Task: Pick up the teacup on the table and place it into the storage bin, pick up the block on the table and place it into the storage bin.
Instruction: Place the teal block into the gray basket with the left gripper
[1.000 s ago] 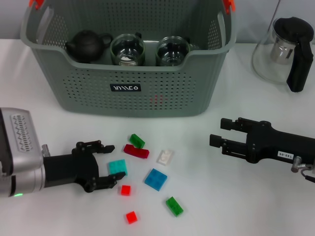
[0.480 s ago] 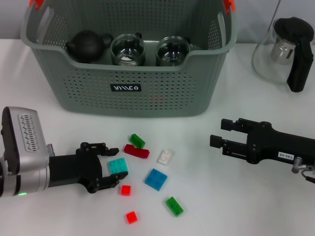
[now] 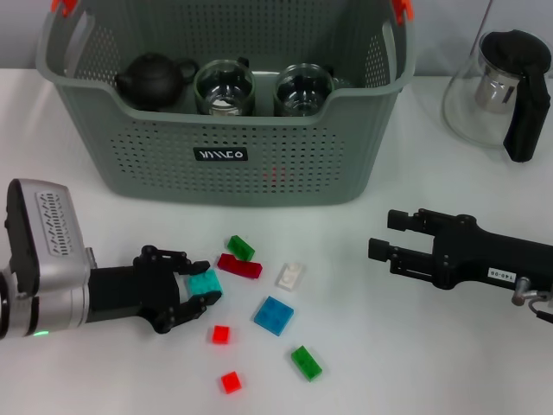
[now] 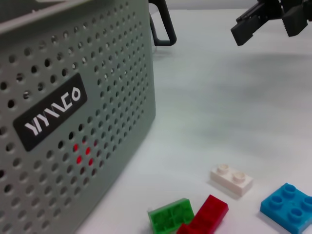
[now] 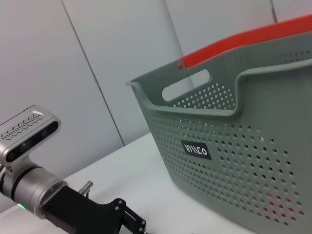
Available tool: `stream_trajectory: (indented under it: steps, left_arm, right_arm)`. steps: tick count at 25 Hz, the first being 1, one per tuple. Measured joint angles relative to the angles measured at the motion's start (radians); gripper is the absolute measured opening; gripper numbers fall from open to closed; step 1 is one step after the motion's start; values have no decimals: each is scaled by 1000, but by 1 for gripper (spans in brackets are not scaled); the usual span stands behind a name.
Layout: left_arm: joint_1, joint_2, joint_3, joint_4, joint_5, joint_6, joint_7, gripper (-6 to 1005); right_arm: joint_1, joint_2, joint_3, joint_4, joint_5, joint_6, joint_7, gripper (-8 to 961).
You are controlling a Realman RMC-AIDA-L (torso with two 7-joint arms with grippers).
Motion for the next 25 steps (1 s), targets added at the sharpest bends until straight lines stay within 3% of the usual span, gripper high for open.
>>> stream_trajectory:
  steps: [7,12,15,20,23,25]
  left_arm:
    - [-6,2,3,10,9,19,-34,406]
    - [-6,9,-91,90,-22,223,-81,416]
    - [-26,35,-187,133,-87,412,-130,423]
    - [-120,94,-297,163,-211,641,-283,434]
    - [-167,107,-322,192,-289,666,-369,441]
    - [-242,114,-313,249,-329,585,-477,445]
  right_arm:
    - [0,-1,-1,0,0,0,0,714]
    - [1,-2,1,0,0,-7,0,715]
    - [1,-3,2,0,0,-8,0,715]
    - [6,-3,2,0,0,-9,0,715]
    - [8,-1,1,0,0,-9,0,714]
    - [8,0,-2,0,0,-9,-1,714]
